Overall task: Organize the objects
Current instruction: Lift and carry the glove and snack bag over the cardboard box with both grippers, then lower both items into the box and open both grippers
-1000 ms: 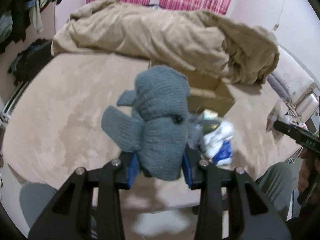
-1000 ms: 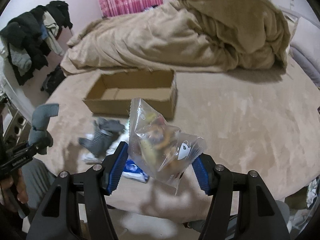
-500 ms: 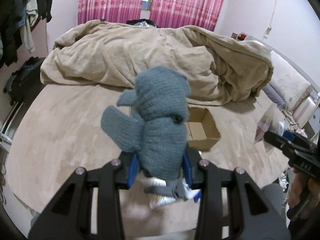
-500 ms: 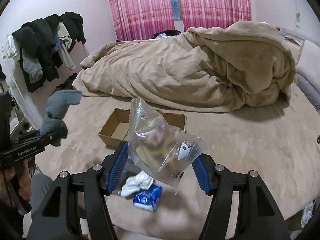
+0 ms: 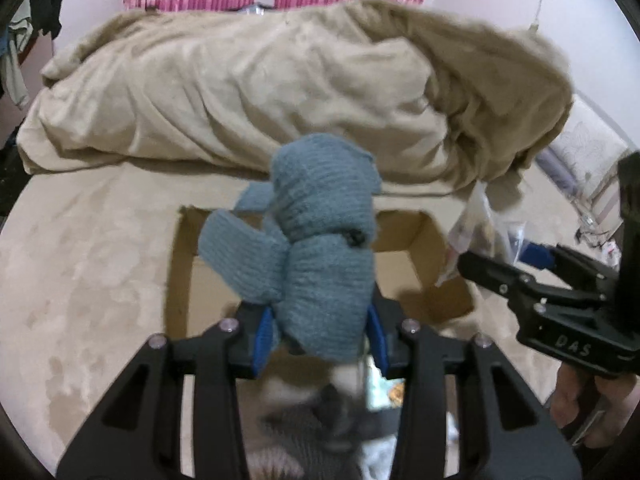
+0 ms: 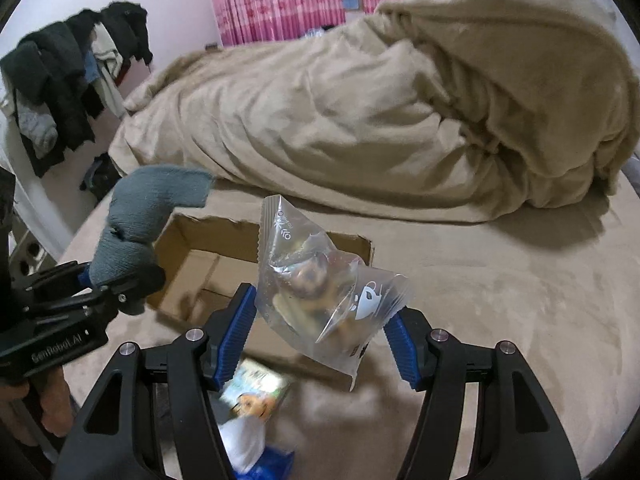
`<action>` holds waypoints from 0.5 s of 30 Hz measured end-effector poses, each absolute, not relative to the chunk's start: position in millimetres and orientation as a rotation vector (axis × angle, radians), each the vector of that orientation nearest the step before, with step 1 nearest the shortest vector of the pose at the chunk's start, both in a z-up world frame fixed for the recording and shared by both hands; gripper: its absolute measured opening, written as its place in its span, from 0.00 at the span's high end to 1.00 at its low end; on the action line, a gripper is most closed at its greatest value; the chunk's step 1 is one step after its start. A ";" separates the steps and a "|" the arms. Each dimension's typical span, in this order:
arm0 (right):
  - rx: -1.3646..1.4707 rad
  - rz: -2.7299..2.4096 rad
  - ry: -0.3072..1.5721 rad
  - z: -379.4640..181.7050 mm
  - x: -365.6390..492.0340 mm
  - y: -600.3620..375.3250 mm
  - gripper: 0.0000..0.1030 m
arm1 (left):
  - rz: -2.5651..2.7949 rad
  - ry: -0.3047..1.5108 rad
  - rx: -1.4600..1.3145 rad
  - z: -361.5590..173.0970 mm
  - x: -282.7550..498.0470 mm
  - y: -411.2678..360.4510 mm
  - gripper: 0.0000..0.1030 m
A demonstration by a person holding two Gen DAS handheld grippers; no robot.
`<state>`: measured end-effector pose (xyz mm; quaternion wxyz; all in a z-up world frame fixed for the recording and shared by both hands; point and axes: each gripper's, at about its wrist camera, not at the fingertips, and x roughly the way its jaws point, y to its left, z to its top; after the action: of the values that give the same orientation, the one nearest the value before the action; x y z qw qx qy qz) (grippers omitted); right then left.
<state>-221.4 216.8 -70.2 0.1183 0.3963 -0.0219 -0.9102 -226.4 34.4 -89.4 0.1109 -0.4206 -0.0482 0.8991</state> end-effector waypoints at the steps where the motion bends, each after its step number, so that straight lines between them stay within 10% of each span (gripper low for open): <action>1: 1.172 -2.655 -0.061 -76.6 -227.2 215.6 0.36 | 2.629 -0.149 -1.247 -97.2 -232.6 35.3 0.60; 12: 1.223 -2.579 -0.020 -112.0 -252.0 202.5 0.36 | 2.537 -0.118 -1.399 -147.6 -250.4 50.8 0.51; 15: 1.194 -2.590 -0.015 -104.1 -246.7 200.0 0.34 | 2.565 -0.122 -1.398 -139.5 -244.5 46.7 0.27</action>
<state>-246.7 200.0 -104.1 0.1443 0.4143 -0.0051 -0.8986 -244.5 46.7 -139.5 0.1087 -0.4753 -0.0416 0.8721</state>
